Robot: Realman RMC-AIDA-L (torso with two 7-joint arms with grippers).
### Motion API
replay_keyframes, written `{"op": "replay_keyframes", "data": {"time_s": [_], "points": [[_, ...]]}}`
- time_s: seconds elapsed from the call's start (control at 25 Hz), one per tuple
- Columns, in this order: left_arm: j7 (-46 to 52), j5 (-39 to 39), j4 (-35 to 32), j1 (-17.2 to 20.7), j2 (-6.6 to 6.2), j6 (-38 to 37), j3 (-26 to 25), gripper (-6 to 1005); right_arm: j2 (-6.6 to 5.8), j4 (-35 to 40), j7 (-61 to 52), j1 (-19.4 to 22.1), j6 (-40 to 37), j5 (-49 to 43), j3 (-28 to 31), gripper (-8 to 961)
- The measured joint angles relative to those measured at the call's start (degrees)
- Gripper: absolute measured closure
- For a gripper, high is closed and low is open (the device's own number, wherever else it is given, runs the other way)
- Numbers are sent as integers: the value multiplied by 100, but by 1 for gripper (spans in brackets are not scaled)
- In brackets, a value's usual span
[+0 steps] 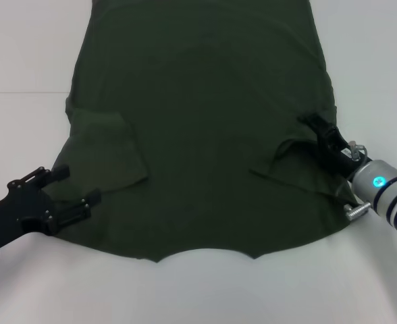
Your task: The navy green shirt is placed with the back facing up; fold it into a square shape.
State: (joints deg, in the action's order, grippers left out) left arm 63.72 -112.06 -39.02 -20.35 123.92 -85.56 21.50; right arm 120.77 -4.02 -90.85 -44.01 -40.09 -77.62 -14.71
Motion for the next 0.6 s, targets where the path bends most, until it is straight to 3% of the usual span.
{"op": "replay_keyframes", "data": {"time_s": [0.6], "points": [[-71, 0, 0, 43, 0, -5, -6, 136, -6, 24, 15, -171, 170, -8, 14, 6]]}}
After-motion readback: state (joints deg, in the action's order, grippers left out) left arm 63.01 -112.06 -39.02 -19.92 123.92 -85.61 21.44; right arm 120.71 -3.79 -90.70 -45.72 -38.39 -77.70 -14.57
